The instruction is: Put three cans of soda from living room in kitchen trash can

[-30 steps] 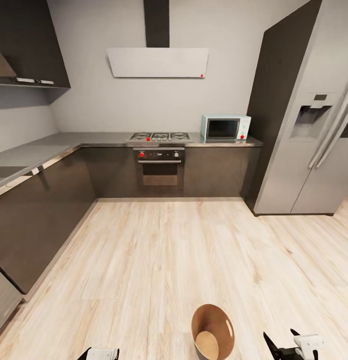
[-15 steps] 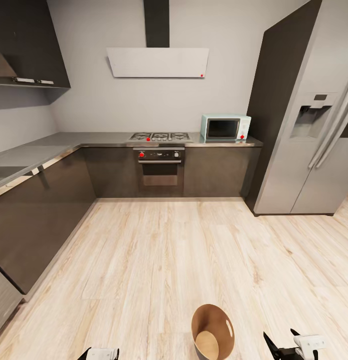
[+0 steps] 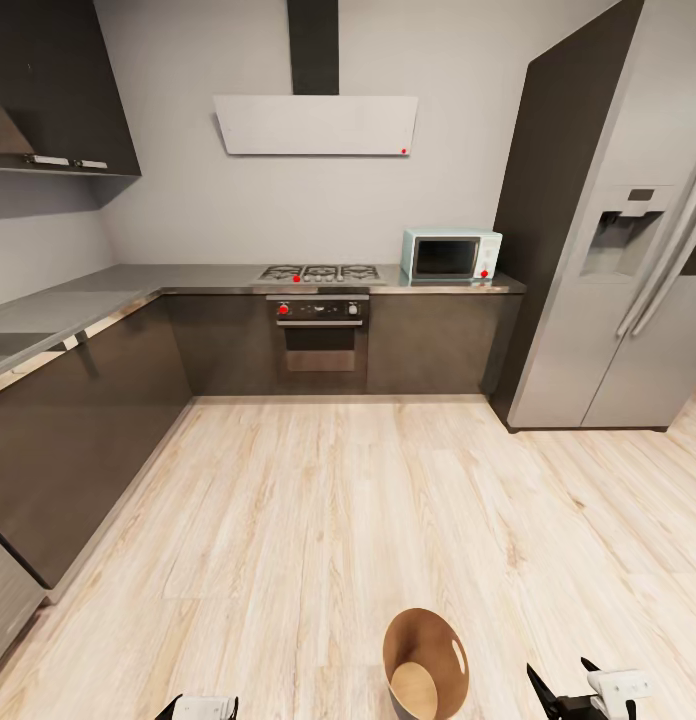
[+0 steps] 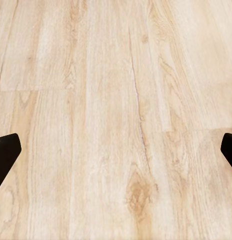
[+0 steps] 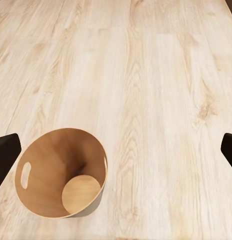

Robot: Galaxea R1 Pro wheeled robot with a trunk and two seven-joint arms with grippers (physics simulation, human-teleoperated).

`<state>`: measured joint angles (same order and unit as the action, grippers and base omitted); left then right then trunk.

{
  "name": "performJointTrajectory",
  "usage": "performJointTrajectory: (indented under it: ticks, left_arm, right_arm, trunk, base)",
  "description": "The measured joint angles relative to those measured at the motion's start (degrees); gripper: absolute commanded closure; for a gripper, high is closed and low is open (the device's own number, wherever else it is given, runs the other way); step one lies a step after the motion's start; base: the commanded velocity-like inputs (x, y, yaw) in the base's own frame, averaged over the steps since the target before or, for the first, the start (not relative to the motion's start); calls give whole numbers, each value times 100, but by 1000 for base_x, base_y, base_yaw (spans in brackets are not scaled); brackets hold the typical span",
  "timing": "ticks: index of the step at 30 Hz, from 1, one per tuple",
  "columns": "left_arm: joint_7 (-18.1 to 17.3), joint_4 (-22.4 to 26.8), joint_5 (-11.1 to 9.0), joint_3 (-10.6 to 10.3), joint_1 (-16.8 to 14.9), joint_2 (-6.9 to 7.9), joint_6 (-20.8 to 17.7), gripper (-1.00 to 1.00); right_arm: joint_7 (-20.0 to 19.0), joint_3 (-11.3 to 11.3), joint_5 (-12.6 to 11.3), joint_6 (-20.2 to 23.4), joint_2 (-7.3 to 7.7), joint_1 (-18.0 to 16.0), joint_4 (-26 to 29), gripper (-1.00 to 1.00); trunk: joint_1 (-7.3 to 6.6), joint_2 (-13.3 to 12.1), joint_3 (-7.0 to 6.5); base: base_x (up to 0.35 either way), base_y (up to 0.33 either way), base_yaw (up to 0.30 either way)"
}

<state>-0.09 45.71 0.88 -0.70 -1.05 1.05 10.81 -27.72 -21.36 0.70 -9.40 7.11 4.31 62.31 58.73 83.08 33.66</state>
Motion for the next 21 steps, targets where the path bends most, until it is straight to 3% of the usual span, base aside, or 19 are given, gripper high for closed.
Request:
performJointTrajectory:
  ticks: [21]
  left_arm:
    - [0,0,8,-9,0,0,0,-100]
  right_arm:
    - [4,7,0,-6,1,0,-61,-100]
  trunk:
    - [0,0,0]
  base:
    - [0,0,0]
